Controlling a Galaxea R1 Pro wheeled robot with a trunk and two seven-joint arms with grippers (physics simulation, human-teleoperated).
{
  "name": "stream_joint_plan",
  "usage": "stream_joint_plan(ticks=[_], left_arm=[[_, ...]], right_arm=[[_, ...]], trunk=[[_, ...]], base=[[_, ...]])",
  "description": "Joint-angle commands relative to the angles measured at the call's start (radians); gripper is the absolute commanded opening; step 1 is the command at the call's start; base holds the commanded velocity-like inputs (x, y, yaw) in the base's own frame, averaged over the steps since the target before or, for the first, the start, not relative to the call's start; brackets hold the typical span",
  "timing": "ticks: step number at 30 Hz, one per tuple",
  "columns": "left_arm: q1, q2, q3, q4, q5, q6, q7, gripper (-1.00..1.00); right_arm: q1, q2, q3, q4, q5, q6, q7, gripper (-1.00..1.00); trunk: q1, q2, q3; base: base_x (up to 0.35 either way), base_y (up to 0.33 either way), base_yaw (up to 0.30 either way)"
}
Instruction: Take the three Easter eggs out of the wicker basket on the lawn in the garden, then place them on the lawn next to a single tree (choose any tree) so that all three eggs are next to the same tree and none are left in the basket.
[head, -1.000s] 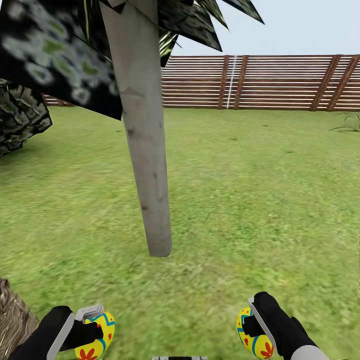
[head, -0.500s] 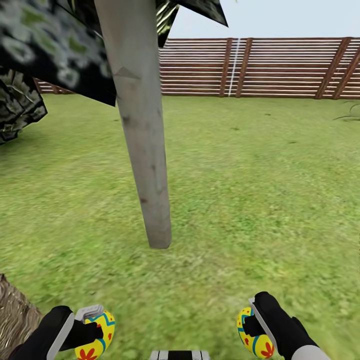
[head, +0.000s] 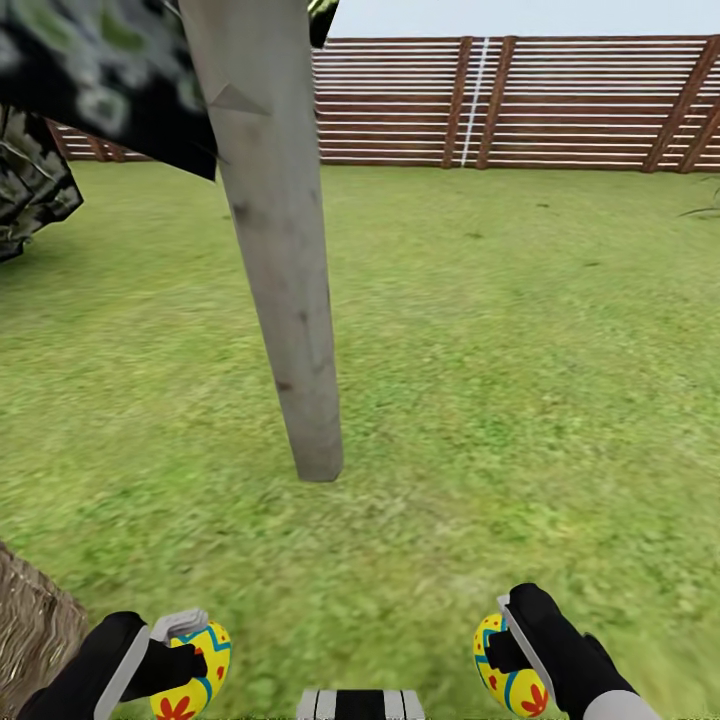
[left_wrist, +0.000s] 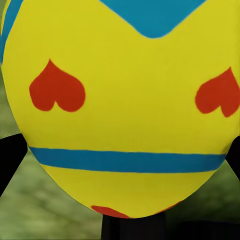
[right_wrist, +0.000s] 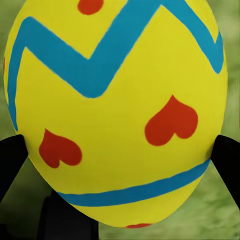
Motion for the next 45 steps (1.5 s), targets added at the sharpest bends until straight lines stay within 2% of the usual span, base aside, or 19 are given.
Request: stream_joint_plan(ticks=[1,45], left_arm=[[0.000,-0.001,0.001,-0.001,-0.004,0.004,-0.006,-1.00],[0.000,-0.001,-0.001,-0.004,-0.004,0.006,-0.006,-1.00]], right_arm=[[-0.001,-0.001,0.005,-0.001,0.002,0.005,-0.001,-1.00],[0.000,0.001,0.007,-0.001,0.008,0.006,-0.001,-1.00]], trunk=[[0.000,-0.001,-0.005],[0.020,-0.011,-0.171]], base=[[0.000,0.000,0.000],[0.000,0.000,0.000]])
